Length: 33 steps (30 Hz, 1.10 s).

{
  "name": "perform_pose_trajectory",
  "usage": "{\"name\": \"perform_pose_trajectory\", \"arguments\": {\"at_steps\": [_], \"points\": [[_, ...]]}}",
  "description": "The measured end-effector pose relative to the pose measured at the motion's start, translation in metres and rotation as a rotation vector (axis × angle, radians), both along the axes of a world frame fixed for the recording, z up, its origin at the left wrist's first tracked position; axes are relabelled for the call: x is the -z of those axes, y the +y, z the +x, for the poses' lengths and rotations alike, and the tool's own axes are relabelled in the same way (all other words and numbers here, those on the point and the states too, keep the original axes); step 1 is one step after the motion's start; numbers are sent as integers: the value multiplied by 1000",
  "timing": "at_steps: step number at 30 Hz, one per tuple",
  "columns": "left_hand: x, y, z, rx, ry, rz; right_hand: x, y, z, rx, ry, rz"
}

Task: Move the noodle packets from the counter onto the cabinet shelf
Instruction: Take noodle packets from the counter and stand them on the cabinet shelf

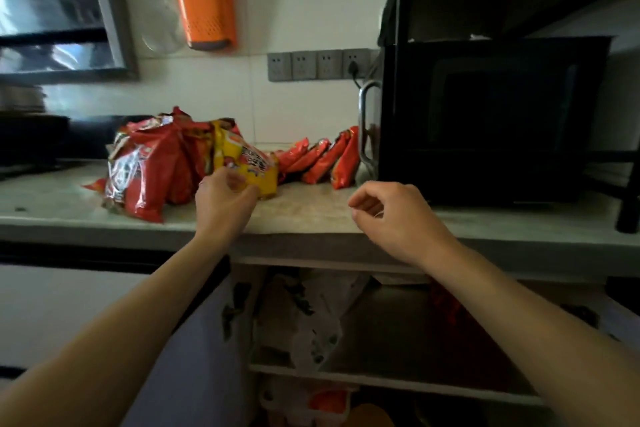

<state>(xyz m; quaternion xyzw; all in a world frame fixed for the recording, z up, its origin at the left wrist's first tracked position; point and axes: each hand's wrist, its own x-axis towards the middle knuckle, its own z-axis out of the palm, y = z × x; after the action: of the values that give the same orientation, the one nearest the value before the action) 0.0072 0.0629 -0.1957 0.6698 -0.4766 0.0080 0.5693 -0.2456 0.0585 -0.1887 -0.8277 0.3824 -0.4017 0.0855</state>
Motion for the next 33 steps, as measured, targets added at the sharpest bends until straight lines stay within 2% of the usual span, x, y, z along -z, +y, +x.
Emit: {"name": "perform_pose_trajectory", "arguments": {"at_steps": [4,8,10,14,17,20,23,29,33], "points": [[0,-27,26,-95,125,40,-6,-27,31,-12,-10,11],[-12,-50,43,-97,423,41,-3,-48,50,3,3,57],[-16,-55,50,-103,496,78,0,-56,57,19,5,74],[-14,-63,61,-34,433,72,-1,-70,76,70,-25,138],[-14,-67,63,141,399,-68,-6,-86,88,159,-55,188],[-14,-68,61,283,454,-94,-6,-111,103,281,-62,279],[-12,-76,63,279,460,-79,-10,-133,116,376,-113,338],[-6,-82,69,239,487,-105,-17,-169,129,333,-97,415],[-3,-86,65,227,430,-103,-12,-192,128,363,-73,425]]}}
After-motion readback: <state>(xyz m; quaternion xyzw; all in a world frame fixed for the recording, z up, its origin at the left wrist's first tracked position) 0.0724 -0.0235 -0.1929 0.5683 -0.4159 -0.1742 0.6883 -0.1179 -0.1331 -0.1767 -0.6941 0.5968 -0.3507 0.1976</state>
